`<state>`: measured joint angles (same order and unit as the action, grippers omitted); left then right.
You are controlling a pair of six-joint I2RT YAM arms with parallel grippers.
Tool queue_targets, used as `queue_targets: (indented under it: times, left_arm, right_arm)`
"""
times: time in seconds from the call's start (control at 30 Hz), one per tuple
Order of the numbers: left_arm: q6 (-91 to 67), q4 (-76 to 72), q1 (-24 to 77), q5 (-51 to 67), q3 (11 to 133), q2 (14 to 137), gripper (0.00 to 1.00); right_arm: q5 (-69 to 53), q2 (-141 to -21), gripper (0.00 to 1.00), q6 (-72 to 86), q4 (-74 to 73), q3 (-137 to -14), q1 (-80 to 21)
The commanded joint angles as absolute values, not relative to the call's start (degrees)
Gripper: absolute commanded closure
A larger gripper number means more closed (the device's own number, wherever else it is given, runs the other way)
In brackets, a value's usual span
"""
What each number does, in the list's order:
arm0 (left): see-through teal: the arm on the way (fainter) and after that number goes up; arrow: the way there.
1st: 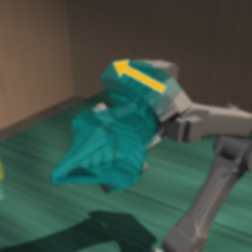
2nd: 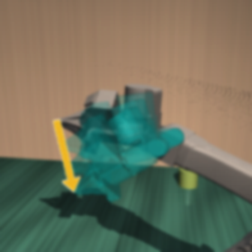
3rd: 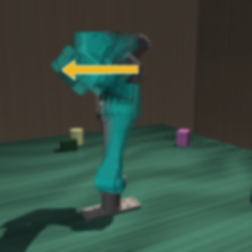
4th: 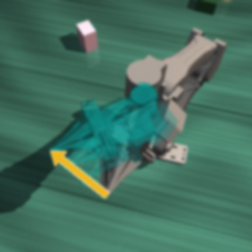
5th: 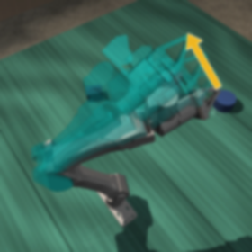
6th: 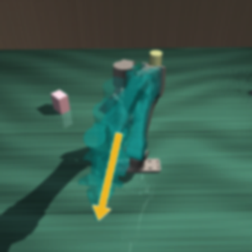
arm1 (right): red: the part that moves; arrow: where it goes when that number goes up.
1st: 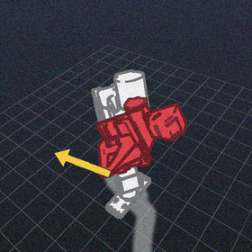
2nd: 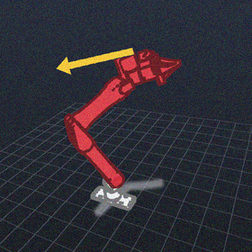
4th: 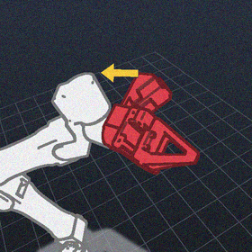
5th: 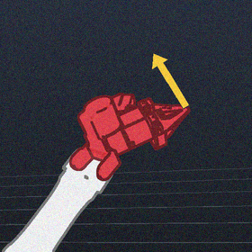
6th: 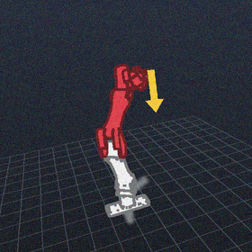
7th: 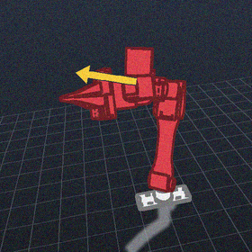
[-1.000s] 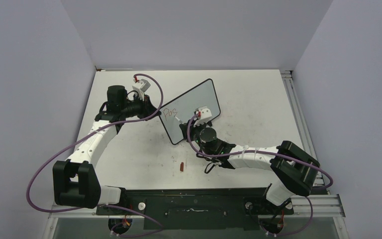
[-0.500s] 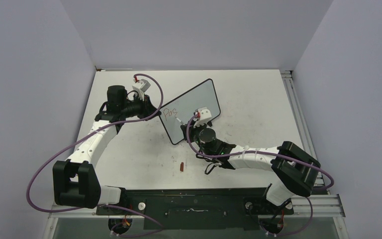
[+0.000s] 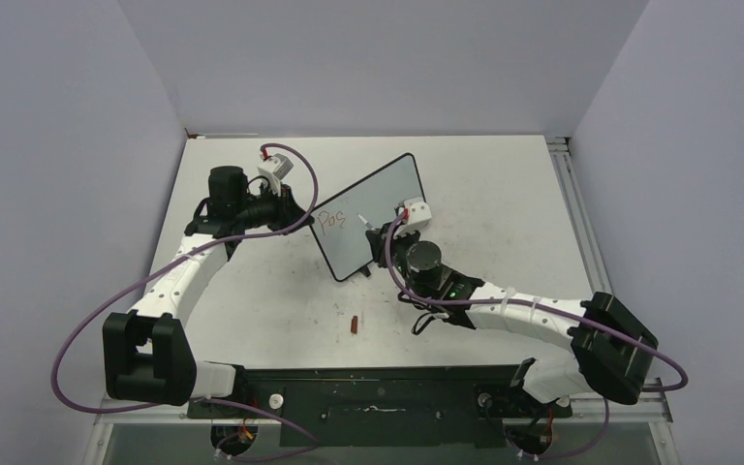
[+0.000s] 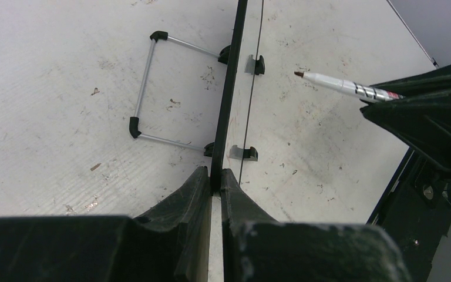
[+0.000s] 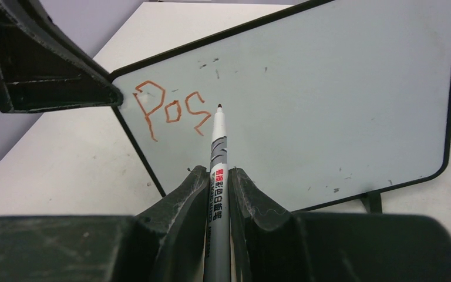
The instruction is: Write a sentence on the whiteboard
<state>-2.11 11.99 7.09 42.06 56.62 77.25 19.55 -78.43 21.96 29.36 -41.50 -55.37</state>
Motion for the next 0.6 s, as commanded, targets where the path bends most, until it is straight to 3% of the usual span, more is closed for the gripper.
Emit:
queue_targets:
  times: [0.0, 0.57]
  left_arm:
    - [-0.63, 12.17, 7.12, 42.07, 59.02, 75.92, 1.0]
    - [-0.59, 12.3, 7.12, 42.11, 59.21, 76.63, 1.0]
  right_arm:
    - [17.54, -76.68, 0.95, 21.23, 29.65, -42.54, -52.08]
    - [11.79, -82.21, 0.95, 20.03, 34.1, -45.8, -49.32]
